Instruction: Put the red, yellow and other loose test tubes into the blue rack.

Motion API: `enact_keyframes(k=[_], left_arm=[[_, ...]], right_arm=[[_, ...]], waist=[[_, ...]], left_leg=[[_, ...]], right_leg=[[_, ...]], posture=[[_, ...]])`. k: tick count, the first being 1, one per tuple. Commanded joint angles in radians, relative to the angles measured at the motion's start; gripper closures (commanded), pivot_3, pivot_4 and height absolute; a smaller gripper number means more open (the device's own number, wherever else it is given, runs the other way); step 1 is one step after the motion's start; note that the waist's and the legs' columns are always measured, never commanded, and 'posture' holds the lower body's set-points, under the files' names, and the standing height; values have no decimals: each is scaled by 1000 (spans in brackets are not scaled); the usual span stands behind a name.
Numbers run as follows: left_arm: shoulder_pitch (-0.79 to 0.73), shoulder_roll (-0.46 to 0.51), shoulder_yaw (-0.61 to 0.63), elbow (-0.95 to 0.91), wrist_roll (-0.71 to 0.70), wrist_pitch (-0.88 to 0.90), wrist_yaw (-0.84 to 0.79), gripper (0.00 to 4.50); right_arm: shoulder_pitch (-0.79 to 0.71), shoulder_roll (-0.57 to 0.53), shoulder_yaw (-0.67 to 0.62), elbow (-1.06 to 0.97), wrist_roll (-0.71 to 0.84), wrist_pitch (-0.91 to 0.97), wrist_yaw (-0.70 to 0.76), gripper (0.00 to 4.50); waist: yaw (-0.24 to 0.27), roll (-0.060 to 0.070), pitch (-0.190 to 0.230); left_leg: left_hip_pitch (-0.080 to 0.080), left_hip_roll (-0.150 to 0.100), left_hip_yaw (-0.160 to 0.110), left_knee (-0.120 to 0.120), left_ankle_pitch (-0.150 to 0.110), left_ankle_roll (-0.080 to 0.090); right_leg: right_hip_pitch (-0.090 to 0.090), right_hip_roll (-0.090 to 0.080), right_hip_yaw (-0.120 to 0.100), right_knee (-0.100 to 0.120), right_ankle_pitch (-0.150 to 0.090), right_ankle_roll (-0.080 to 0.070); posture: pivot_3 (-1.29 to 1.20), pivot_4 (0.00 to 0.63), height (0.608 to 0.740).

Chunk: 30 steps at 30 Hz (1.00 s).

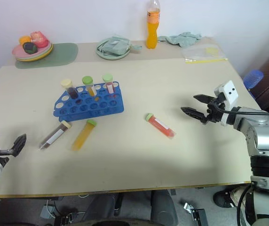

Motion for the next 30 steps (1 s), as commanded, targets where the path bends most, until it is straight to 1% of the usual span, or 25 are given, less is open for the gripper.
enact_keyframes(k=[1, 8, 19, 24, 27, 30], left_arm=[[-12, 8, 7, 2, 17, -27, 6, 122], [-50, 24, -15, 11, 22, -26, -10, 122], [-103, 71, -34, 12, -7, -19, -57, 122], [-122, 56, -88, -56, -62, -21, -99, 122], [-125, 42, -111, -100, -111, -25, -120, 122], [-122, 51, -165, -129, -136, -14, -148, 122]], right_arm=[[4, 0, -17, -65, 23, 14, -12, 129], [10, -7, -13, -118, 25, 55, -35, 129], [4, -14, 11, -252, 61, 188, -68, 129], [-26, -40, 68, -324, 45, 297, -102, 129], [-52, -49, 95, -381, 77, 378, -99, 129], [-87, -57, 129, -440, 103, 458, -102, 129]], waist=[[0, 0, 0], [0, 0, 0], [0, 0, 0], [0, 0, 0], [0, 0, 0], [0, 0, 0]], left_leg=[[0, 0, 0, 0, 0, 0], [0, 0, 0, 0, 0, 0], [0, 0, -1, 0, 0, 0], [0, 0, -1, 0, 0, 0], [0, 0, -2, 0, 0, 0], [-1, 0, -2, 0, 0, 0]], right_leg=[[0, 0, 0, 0, 0, 0], [0, 0, 0, 0, 0, 0], [0, 0, 0, 0, 0, 0], [0, 0, 0, 0, 0, 0], [-1, 0, 0, 0, 0, 0], [-1, 0, 0, 0, 0, 0]], posture=[[0, 150, 740], [0, 150, 740], [0, 150, 740], [0, 150, 740], [0, 150, 740], [0, 150, 740]])
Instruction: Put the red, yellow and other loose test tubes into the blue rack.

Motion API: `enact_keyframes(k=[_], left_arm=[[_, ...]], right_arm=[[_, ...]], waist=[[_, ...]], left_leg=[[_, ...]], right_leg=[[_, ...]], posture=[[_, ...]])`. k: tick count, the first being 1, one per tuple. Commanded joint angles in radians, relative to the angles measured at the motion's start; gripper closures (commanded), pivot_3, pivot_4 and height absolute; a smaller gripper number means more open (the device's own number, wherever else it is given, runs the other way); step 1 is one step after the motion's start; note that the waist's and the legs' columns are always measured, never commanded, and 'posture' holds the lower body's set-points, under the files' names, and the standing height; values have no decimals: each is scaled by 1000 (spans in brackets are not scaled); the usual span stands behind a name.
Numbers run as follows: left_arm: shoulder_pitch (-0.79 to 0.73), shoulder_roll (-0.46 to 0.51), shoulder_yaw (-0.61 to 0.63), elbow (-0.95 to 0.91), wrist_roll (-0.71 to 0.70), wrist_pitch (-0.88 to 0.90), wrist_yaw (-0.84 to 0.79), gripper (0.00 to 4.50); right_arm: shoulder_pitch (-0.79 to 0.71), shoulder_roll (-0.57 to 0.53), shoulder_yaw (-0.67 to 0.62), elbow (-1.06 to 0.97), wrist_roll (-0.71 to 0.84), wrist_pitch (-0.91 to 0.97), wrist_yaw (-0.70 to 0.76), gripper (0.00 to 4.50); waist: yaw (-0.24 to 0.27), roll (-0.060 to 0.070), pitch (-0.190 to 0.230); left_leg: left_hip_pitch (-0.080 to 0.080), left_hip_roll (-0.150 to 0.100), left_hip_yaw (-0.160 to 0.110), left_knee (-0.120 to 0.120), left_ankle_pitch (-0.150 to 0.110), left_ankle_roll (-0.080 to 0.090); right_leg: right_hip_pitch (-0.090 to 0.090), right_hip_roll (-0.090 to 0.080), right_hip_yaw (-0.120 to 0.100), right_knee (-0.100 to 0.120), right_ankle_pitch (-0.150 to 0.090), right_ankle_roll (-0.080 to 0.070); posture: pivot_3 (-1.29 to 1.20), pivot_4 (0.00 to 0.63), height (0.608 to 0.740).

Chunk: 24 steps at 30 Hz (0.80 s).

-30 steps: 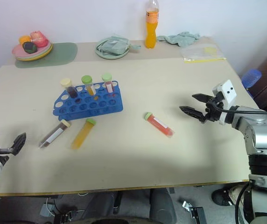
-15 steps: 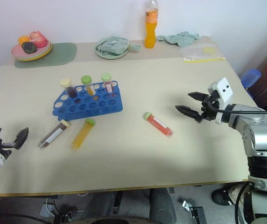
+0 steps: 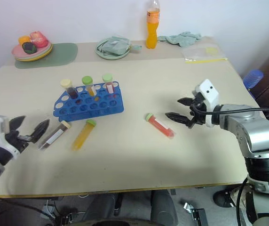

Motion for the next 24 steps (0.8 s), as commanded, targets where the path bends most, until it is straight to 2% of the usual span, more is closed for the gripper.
enact_keyframes(k=[1, 3, 6, 10, 16, 24], left_arm=[[3, 22, -48, -53, -35, 3, -38, 122], [16, 59, -96, -68, -36, -1, -94, 122], [-15, 111, -214, -75, -21, -24, -169, 122], [-71, 111, -354, -78, -22, -44, -226, 122], [-84, 127, -488, -76, 15, -89, -296, 122], [-17, 143, -534, -132, 24, -118, -323, 122]], right_arm=[[-48, -19, 14, -87, 47, 96, -11, 129], [-81, -13, 36, -114, 65, 217, -57, 129], [-156, 20, 114, -173, 87, 509, -159, 129], [-282, 77, 212, -140, 75, 689, -240, 129], [-469, 142, 348, 88, 79, 717, -304, 129], [-591, 187, 493, 303, 94, 717, -319, 129]], waist=[[0, 0, 0], [0, 0, 0], [0, 0, 0], [1, 0, 0], [-3, 0, 0], [-5, 1, 0]], left_leg=[[0, 0, 0, 0, 0, 0], [0, 0, 0, 0, 0, 0], [0, 0, 0, 0, 0, 0], [-2, 0, 0, 0, 0, 0], [-2, -1, 0, -1, 0, 0], [-2, -1, 0, -1, 0, 1]], right_leg=[[0, 0, 0, 0, 0, 0], [0, 0, 0, 0, 0, -1], [0, 0, 0, 0, -1, -3], [-1, 0, 0, -1, -1, -3], [-3, 0, 0, 0, -1, -3], [-3, 0, 1, -1, 0, 0]], posture=[[0, 150, 740], [0, 150, 740], [0, 150, 740], [0, 150, 740], [0, 150, 740], [0, 150, 740]])
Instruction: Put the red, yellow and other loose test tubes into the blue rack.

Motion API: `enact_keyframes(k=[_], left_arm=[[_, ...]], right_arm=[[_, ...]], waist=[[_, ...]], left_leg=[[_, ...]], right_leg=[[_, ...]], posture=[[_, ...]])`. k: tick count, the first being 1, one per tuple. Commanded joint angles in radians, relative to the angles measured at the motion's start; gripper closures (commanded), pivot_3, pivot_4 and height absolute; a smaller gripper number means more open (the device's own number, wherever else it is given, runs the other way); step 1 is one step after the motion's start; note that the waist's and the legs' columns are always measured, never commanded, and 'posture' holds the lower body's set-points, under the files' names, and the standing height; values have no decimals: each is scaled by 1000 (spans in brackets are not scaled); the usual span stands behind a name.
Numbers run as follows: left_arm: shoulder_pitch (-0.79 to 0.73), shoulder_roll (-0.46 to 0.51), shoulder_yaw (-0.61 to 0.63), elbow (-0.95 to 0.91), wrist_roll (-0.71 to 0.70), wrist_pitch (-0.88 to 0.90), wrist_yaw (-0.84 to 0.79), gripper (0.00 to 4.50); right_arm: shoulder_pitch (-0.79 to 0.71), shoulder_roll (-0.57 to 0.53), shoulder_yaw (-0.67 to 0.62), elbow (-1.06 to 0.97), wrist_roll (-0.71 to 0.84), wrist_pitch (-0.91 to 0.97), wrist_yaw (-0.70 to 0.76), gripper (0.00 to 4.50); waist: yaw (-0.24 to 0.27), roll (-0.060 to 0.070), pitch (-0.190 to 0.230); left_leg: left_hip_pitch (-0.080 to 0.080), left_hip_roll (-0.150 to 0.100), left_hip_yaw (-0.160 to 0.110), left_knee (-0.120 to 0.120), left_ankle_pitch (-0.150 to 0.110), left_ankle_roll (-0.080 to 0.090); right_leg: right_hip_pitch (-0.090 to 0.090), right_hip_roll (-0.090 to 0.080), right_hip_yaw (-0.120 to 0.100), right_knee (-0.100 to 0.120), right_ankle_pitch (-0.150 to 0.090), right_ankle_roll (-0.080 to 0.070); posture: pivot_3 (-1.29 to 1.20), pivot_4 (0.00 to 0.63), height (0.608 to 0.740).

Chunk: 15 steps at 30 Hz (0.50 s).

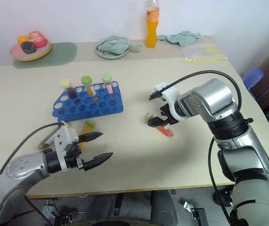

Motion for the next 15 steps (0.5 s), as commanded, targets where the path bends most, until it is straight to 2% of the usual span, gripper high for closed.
enact_keyframes(k=[1, 3, 6, 10, 12, 15], left_arm=[[28, 2, -1, -59, 7, -31, 2, 122], [42, -1, 0, -67, 10, -31, 10, 122], [51, -8, -9, -69, 21, -36, 22, 0], [53, -25, -17, -68, 28, -42, 39, 0], [57, -27, -20, -68, 32, -47, 42, 0], [68, -29, -23, -61, 43, -58, 45, 0]], right_arm=[[-60, 11, 52, 69, -2, 6, 10, 129], [-74, 13, 72, 95, -7, 6, 21, 129], [-90, 17, 91, 117, -17, 6, 41, 923], [-109, 24, 110, 139, -21, 4, 69, 2934], [-114, 23, 112, 137, -26, -1, 77, 3659], [-105, 5, 102, 102, -27, -34, 100, 3659]], waist=[[0, 0, 0], [0, 1, 0], [1, 1, 0], [-1, 1, 1], [-2, 1, 1], [-1, 2, 1]], left_leg=[[0, 0, 0, 0, 0, 0], [0, 0, 0, 0, 0, 0], [0, 0, 0, 0, 0, 0], [0, 0, 0, 0, 0, 0], [0, -1, 0, 0, 0, 0], [0, -1, 0, 0, 0, 0]], right_leg=[[0, 0, 0, 0, 0, 0], [0, 0, 0, 0, 0, 0], [0, 0, 0, 0, 0, 0], [-1, 0, 0, 0, 0, 0], [-1, 0, 0, 1, 0, 1], [-1, 0, 0, 1, 0, 1]], posture=[[0, 150, 740], [0, 150, 740], [0, 150, 740], [0, 150, 740], [0, 150, 740], [0, 150, 740]])
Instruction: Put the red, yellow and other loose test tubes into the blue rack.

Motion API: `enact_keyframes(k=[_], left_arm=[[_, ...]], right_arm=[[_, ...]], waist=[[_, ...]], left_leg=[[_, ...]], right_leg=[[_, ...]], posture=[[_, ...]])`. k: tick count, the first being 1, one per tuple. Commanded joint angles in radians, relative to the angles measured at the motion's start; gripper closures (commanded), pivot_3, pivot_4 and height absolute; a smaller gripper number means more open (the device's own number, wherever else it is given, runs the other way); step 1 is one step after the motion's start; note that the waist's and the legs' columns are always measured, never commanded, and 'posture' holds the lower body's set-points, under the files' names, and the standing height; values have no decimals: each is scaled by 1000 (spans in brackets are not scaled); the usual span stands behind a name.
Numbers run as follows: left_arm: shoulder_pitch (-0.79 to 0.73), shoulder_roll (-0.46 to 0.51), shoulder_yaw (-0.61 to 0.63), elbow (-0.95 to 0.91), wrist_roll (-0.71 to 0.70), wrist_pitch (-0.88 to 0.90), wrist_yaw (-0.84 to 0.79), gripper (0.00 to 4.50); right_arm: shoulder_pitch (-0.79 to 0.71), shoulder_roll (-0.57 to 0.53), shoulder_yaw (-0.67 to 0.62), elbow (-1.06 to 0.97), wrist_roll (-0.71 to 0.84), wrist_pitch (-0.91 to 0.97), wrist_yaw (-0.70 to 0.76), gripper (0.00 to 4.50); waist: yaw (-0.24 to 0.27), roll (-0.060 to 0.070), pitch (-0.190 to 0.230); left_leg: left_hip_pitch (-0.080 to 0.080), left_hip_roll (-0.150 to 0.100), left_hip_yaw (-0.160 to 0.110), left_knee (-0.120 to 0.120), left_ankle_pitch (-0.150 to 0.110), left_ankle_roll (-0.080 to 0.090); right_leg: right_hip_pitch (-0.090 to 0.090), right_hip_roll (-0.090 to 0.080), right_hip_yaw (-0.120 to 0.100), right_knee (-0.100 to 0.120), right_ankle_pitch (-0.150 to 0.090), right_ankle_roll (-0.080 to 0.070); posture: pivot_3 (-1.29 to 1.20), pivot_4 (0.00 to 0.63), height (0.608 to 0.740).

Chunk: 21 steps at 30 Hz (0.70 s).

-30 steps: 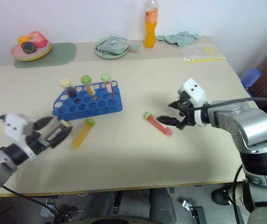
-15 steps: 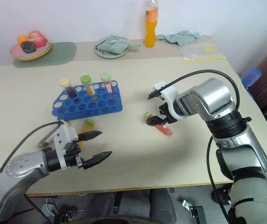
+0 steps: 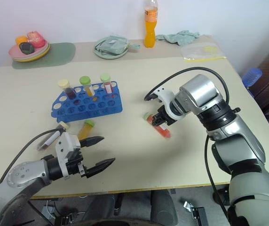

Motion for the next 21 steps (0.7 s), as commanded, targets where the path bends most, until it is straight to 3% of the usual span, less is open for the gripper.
enact_keyframes(k=[1, 5, 8, 11, 16, 19, 21], left_arm=[[16, -3, 5, -19, 16, -34, 4, 0], [51, -27, 56, 13, 9, -60, 23, 0], [82, -82, 159, 48, -40, -75, 63, 0], [88, -126, 253, 92, -64, -89, 100, 0], [68, -146, 343, 176, -84, -105, 108, 0], [22, -138, 379, 262, -63, -126, 117, 0], [10, -132, 399, 288, -53, -134, 122, 0]], right_arm=[[-9, -28, -27, -75, -3, -67, 40, 3659], [159, -48, -196, -262, 1, -439, 126, 3659], [318, 34, -339, -383, -6, -741, 129, 3659], [422, 162, -395, -414, -19, -939, 93, 3659], [468, 434, -364, -278, -155, -1263, -43, 3659], [461, 567, -288, -53, -331, -1559, -120, 3659], [445, 640, -280, 65, -380, -1655, -168, 3659]], waist=[[0, 0, 0], [3, 0, 0], [2, 0, 0], [-2, 0, 0], [-4, 0, 0], [-3, 0, -1], [-5, -1, -1]], left_leg=[[0, 0, 0, 0, 0, 0], [-2, 0, 0, 0, 0, 0], [-3, 0, 1, 1, 0, 1], [-3, 0, 0, 1, 0, 1], [-1, 1, 0, 1, 0, -1], [-1, 0, 0, 1, 1, -2], [1, 0, 0, 1, 1, -2]], right_leg=[[0, 0, 0, 0, 0, 0], [-1, 0, 0, -1, 0, 0], [-2, 0, -1, 0, 0, 1], [-3, 1, 0, 1, 0, 1], [-2, 2, 0, 3, 0, 1], [-3, 2, 0, 3, 0, 1], [-4, 2, 0, 3, 0, 1]], posture=[[0, 150, 740], [0, 150, 740], [0, 150, 740], [0, 150, 740], [0, 150, 740], [0, 150, 740], [0, 150, 740]])
